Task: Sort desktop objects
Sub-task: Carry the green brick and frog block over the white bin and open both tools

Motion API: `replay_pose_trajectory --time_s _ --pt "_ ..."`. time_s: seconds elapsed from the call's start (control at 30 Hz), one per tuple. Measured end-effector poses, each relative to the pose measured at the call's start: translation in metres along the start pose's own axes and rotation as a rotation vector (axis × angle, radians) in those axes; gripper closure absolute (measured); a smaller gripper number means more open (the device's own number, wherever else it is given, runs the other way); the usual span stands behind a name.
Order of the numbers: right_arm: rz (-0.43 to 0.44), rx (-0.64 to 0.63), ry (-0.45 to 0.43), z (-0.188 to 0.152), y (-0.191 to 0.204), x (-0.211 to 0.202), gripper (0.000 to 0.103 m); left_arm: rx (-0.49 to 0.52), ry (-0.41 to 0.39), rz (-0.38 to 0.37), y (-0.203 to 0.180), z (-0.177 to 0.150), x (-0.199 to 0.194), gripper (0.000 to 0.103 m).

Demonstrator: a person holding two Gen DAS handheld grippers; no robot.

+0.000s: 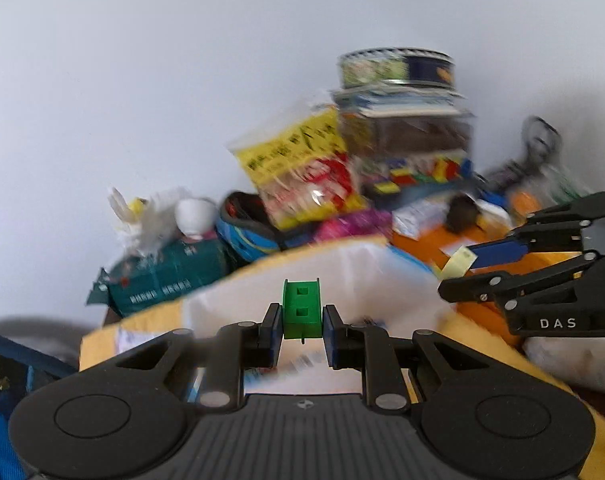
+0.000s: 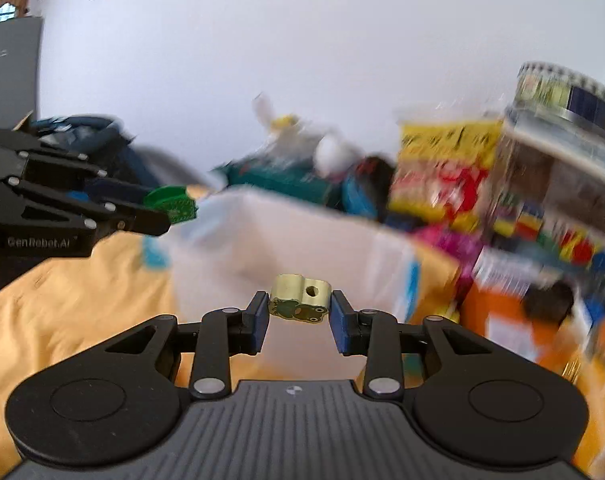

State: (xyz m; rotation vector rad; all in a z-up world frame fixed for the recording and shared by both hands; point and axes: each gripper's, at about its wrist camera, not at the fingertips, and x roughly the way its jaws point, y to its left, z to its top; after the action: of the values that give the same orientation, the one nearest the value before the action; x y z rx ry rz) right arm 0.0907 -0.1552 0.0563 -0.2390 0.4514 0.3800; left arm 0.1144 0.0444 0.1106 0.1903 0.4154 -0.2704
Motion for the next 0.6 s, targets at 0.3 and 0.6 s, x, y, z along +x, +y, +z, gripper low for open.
replay_pose_trajectory --time_s 0.3,0.6 --pt "-0.081 0.134 0.075 0.04 -0.036 0.084 0.065 0.005 0.149 0.067 0.003 0.006 0.094 0.077" --pt "-0.025 0.132 0.081 0.007 -0.039 0.064 0.057 -0.09 0.101 -0.004 0.007 -0.03 0.026 0.052"
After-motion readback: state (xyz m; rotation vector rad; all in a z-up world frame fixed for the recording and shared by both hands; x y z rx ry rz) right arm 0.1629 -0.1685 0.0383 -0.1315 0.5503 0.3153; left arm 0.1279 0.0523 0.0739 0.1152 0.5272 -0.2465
